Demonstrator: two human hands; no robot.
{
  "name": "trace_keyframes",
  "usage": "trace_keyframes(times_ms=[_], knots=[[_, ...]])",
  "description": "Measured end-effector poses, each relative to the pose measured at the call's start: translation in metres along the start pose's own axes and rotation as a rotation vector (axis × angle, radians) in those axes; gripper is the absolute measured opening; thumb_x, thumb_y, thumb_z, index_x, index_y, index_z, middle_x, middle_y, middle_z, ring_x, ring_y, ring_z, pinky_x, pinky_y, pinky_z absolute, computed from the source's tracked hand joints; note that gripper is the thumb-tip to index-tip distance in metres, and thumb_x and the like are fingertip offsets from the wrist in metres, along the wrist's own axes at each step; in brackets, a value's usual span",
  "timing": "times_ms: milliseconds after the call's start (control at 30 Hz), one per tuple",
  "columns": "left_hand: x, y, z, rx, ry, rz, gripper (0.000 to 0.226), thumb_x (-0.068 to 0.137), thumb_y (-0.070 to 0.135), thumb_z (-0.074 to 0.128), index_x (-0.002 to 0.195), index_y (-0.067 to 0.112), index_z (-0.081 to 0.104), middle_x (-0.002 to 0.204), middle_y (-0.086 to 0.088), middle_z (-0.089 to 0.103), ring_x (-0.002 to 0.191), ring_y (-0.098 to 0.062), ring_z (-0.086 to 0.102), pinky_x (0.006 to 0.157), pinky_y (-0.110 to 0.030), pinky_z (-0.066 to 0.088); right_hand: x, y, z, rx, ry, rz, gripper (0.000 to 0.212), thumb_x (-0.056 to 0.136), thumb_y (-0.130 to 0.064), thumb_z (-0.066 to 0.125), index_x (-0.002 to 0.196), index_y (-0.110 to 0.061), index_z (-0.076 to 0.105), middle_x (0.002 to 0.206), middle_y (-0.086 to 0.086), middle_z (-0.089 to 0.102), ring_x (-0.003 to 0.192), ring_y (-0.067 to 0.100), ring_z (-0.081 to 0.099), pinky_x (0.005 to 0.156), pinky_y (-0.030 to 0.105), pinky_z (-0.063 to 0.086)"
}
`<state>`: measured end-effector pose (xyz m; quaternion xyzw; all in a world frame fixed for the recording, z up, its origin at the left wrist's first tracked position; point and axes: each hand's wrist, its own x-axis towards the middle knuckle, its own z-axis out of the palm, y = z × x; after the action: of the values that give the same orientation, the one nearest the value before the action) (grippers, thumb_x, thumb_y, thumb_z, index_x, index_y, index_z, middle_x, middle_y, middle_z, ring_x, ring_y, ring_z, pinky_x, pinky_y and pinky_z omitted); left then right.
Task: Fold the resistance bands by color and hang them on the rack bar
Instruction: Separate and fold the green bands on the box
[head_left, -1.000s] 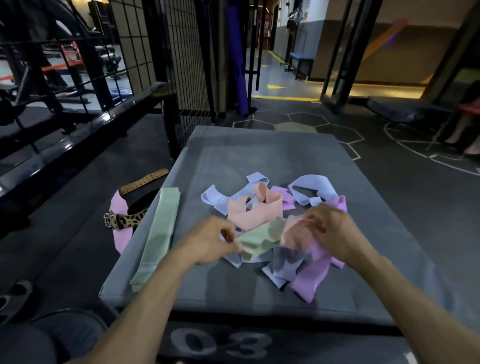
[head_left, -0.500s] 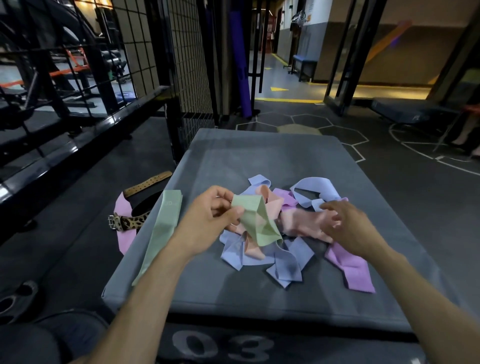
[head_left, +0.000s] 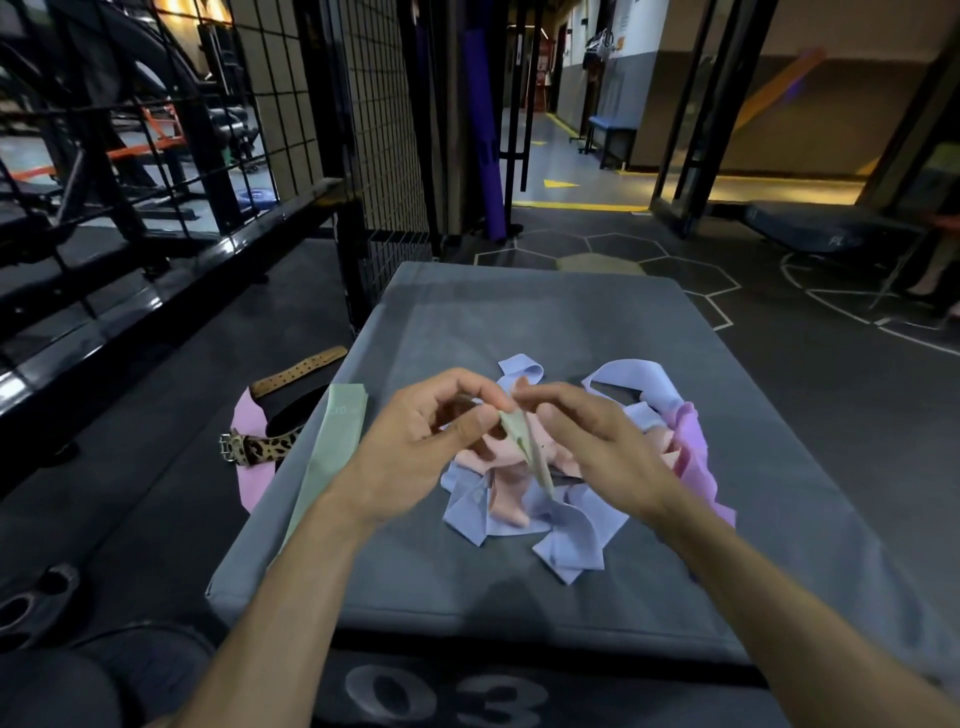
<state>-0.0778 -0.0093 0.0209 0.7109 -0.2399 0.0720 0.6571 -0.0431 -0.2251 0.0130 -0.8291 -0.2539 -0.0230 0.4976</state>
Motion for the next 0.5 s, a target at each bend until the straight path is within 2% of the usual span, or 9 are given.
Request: trace_keyframes(times_ms=[67,100,167,200,233,300,333,400,500], knots=[[-0.003,0.005,0.002,-0.114,-0.024,0.02,0.01,0.096,0.02,0.06,0.099,0.018,0.069,0.101,-0.013,0.067,0.095,-0.021,0.063,0.088,-0.036,0.054,0.001,-0.017,0.01,0.115,-0.098,0.039,0.03,0.106,-0.012,0.044,0.114,-0.027,0.068,0.108,-0.014,0.07,0.107,0.002,0.062,0.093,0.017,0.045],[-0.003,0.007,0.002,-0.205,-0.014,0.019,0.011,0.096,0.018,0.058,0.098,0.017,0.069,0.099,-0.011,0.066,0.097,-0.02,0.062,0.089,-0.035,0.053,0.002,-0.022,0.013,0.175,-0.137,0.078,0.033,0.106,-0.011,0.042,0.104,-0.029,0.07,0.098,-0.016,0.069,0.096,0.0,0.062,0.085,0.015,0.045],[-0.003,0.01,-0.001,-0.398,0.041,-0.007,0.016,0.096,0.009,0.052,0.096,0.013,0.068,0.096,-0.009,0.064,0.093,-0.022,0.059,0.087,-0.033,0.052,0.005,-0.026,0.017,0.255,-0.186,0.127,0.04,0.105,-0.011,0.039,0.082,-0.026,0.068,0.077,-0.02,0.062,0.073,-0.003,0.054,0.07,0.012,0.04],[-0.003,0.01,-0.004,-0.463,0.091,-0.025,0.018,0.095,0.006,0.049,0.094,0.01,0.067,0.093,-0.01,0.062,0.09,-0.023,0.057,0.085,-0.035,0.049,0.006,-0.026,0.018,0.286,-0.2,0.131,0.04,0.105,-0.012,0.04,0.077,-0.021,0.068,0.073,-0.018,0.06,0.069,-0.001,0.052,0.068,0.012,0.039],[-0.003,0.01,-0.008,-0.503,0.154,-0.043,0.019,0.092,0.006,0.047,0.093,0.008,0.066,0.089,-0.01,0.06,0.089,-0.025,0.055,0.084,-0.036,0.046,0.008,-0.026,0.02,0.319,-0.211,0.13,0.037,0.103,-0.015,0.043,0.077,-0.019,0.069,0.074,-0.014,0.062,0.071,0.002,0.053,0.07,0.014,0.039],[-0.002,0.009,-0.015,-0.522,0.274,-0.081,0.017,0.091,0.011,0.048,0.087,0.009,0.064,0.083,-0.007,0.057,0.085,-0.025,0.05,0.08,-0.035,0.042,0.011,-0.019,0.023,0.355,-0.194,0.136,0.018,0.094,-0.021,0.058,0.09,-0.017,0.075,0.087,-0.002,0.066,0.083,0.009,0.057,0.079,0.022,0.041],[-0.003,0.008,-0.018,-0.496,0.325,-0.096,0.015,0.093,0.012,0.05,0.086,0.01,0.063,0.08,-0.004,0.055,0.079,-0.02,0.05,0.076,-0.031,0.043,0.012,-0.014,0.022,0.343,-0.187,0.137,0.018,0.087,-0.021,0.062,0.098,-0.014,0.074,0.093,0.004,0.066,0.087,0.012,0.058,0.081,0.026,0.042],[-0.005,0.006,-0.023,-0.413,0.409,-0.132,0.014,0.096,-0.001,0.054,0.092,0.01,0.063,0.076,0.001,0.056,0.069,-0.011,0.052,0.07,-0.023,0.047,0.012,-0.008,0.023,0.314,-0.225,0.152,0.021,0.084,-0.017,0.065,0.102,-0.01,0.073,0.096,0.01,0.065,0.087,0.016,0.057,0.08,0.03,0.043],[-0.009,-0.001,-0.035,-0.271,0.484,-0.183,0.034,0.09,-0.016,0.058,0.11,0.01,0.064,0.085,0.001,0.064,0.077,-0.008,0.059,0.069,-0.02,0.05,0.011,0.005,0.022,0.258,-0.287,0.231,0.006,0.091,-0.009,0.068,0.096,-0.011,0.072,0.078,-0.006,0.062,0.073,0.008,0.054,0.069,0.022,0.04]])
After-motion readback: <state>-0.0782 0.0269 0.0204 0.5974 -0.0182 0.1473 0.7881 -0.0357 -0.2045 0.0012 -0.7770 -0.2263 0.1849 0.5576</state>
